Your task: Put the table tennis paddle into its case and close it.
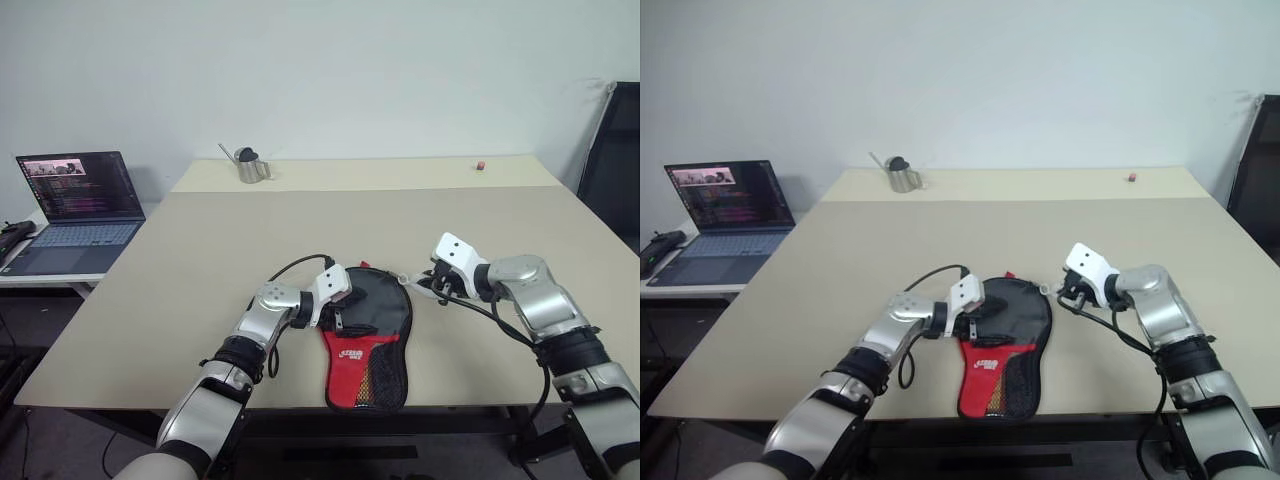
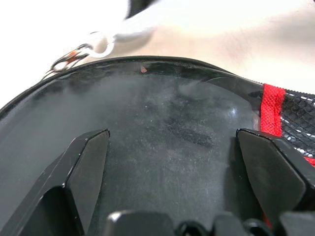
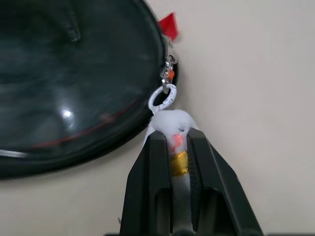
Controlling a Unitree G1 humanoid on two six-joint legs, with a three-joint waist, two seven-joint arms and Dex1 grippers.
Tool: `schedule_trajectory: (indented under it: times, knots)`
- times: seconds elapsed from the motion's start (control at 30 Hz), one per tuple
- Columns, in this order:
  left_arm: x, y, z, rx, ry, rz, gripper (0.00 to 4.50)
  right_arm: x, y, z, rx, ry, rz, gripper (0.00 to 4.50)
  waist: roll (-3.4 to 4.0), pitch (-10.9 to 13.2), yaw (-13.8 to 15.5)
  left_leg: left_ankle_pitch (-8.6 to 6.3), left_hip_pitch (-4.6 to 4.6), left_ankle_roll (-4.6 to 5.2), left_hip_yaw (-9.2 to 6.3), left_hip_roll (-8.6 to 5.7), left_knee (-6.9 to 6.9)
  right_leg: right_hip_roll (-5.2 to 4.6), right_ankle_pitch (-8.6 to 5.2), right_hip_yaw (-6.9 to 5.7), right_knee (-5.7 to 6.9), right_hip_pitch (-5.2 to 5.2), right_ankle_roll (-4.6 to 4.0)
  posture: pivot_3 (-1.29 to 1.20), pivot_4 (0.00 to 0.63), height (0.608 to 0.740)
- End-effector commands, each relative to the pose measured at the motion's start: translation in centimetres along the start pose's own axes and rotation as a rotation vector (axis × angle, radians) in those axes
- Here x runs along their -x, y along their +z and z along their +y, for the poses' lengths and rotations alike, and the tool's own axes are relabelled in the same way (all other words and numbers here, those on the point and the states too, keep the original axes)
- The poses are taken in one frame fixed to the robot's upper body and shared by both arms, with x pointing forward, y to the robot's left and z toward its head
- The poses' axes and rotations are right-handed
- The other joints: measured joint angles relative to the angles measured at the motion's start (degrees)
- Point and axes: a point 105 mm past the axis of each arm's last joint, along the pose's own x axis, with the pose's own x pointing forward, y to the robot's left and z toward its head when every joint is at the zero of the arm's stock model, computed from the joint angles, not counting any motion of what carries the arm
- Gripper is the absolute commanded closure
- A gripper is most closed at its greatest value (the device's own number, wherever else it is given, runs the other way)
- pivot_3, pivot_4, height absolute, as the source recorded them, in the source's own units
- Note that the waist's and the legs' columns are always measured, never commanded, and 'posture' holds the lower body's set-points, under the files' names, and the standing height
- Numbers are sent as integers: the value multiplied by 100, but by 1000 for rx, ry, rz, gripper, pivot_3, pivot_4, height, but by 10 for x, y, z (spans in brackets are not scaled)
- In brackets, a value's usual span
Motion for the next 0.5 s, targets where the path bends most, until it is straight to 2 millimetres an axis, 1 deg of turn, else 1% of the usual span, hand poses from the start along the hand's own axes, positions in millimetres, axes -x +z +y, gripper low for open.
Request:
schedule_trajectory:
  times: [0.03,0.2,0.37,0.5]
  knots:
    - [-7,-55,-33,107,-112,184,0,23,8,1,5,1,-11,4454,-1,0,25,-2,0,1,1,0,0,0,-1,1,-3,1,1,0,150,740]
    - [-6,-56,-35,75,-142,212,0,38,7,14,-15,31,3,4455,-3,0,71,-16,-2,2,5,1,-1,-4,-9,2,-11,2,9,0,150,740]
    - [-9,-57,-37,34,-162,235,0,53,1,28,-38,59,26,4455,-6,1,91,-29,-5,8,5,2,0,-11,-12,4,-18,2,8,0,150,740]
    - [-12,-58,-41,21,-180,242,0,64,-4,38,-63,78,50,4455,-11,-2,98,-38,-4,20,8,2,1,-28,-27,5,-20,7,32,0,150,740]
